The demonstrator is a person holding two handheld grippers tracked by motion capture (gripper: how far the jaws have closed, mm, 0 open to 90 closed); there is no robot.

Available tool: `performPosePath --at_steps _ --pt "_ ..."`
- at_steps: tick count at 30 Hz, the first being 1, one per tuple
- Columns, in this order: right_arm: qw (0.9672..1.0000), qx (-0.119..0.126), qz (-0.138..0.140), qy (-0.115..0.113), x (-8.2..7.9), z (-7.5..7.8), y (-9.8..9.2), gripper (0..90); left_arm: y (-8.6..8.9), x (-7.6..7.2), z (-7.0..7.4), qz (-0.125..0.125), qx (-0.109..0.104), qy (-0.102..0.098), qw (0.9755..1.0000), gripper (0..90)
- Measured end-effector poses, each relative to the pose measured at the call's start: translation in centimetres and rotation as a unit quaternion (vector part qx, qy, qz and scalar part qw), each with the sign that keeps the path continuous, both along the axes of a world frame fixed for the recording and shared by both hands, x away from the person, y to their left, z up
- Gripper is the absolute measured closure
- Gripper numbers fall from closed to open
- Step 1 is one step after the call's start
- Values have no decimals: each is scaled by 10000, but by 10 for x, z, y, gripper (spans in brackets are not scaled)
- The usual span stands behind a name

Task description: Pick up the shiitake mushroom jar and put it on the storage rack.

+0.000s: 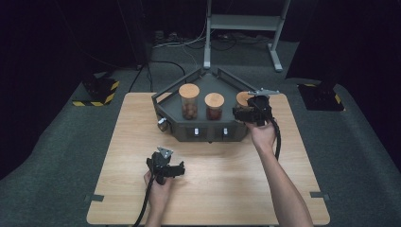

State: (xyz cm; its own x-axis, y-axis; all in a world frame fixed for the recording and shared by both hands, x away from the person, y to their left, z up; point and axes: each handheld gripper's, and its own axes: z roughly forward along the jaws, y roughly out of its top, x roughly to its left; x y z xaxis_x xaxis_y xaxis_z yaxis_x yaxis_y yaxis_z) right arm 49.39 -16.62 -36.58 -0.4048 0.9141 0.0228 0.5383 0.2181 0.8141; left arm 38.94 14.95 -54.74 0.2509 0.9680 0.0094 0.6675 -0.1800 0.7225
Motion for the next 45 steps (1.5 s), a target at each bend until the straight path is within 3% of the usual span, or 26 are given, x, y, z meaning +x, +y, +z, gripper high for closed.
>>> performPosePath --at_steps 12,17,29,43,45 --pt "10000 40 -45 44 20 -11 6 253 0 0 0 9 -1 -4 10000 39" --pt "9999 -95 -29 54 26 -14 9 253 0 0 0 19 0 -5 10000 41" --pt "10000 15 9 92 37 -21 10 253 0 -1 0 21 1 -4 10000 42" --pt "9994 -254 201 132 47 -32 11 253 0 -1 0 19 0 0 10000 42" --pt "9995 -200 219 107 47 -33 10 253 0 -1 0 19 0 1 10000 42"
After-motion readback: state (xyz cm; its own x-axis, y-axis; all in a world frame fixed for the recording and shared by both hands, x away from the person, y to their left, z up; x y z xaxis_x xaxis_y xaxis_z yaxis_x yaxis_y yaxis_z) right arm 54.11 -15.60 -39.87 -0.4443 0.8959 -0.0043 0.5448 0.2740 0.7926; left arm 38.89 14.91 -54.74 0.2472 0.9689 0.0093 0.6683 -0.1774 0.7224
